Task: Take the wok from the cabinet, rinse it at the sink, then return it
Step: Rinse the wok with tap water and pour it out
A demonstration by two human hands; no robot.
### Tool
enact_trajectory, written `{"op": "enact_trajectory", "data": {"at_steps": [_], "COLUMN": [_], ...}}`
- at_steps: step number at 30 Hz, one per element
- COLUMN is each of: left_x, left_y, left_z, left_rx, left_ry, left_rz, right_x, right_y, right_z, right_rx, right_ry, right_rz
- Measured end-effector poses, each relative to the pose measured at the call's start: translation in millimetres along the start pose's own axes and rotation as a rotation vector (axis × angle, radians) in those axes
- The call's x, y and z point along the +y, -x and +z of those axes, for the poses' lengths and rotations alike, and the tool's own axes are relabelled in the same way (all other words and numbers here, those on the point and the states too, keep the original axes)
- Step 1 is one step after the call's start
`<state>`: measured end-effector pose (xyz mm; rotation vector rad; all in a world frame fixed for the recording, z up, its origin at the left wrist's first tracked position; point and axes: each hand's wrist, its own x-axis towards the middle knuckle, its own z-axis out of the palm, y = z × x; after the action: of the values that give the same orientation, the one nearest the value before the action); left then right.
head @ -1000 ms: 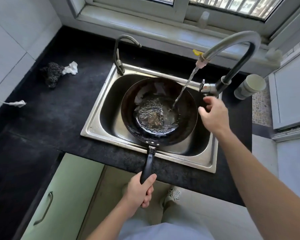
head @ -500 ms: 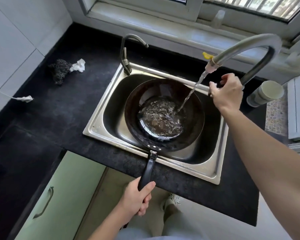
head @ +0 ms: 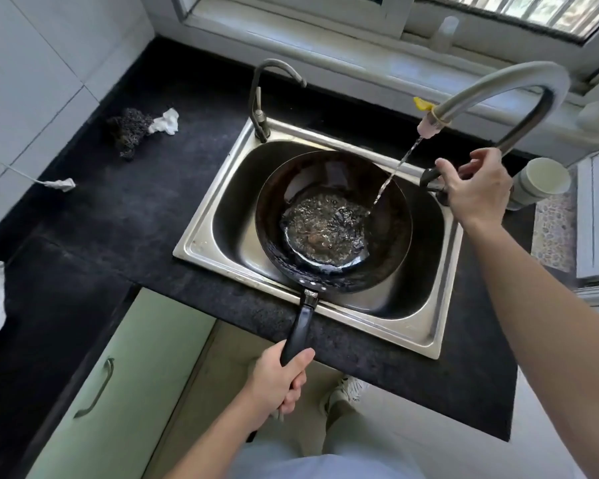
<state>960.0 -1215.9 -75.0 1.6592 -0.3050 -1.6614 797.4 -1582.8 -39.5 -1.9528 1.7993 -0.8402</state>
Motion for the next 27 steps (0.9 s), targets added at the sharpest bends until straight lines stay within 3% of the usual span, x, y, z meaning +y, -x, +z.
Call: {"op": "enact_trajectory", "data": {"at_steps": [4,8,13,15,19,22,27], "left_x": [0,0,0,1,1,3,5], "left_y": [1,1,0,0,0,0,5], "left_z": [0,-1,-1,-3,-9,-15,-31], "left_rx": [-0.009,0.001,-0.003,-0.008,-0.023,-0.038,-0.085], "left_ry": [0.001,-0.005,0.007,0.008,0.006,0.015,0.025], "left_rz": [0.006,0.003,-0.005,-0.007,-0.021,-0.013,-0.022], "right_x": [1,-6,-34,-54,-75,-90,-107], "right_y": [35,129,251,276,293,294,296], "right_z": [-34,-47,-4,14,47,61,73], "right_rx": [-0.072,-0.168,-0.51,-0.621,-0.801,-0.781,-0.71], "right_ry": [-0.029,-0.169,-0.48,-0.634,-0.7,-1.003,-1.1], "right_rz": [0.02,0.214,0.535,0.667,0.848,1.074,0.973]}}
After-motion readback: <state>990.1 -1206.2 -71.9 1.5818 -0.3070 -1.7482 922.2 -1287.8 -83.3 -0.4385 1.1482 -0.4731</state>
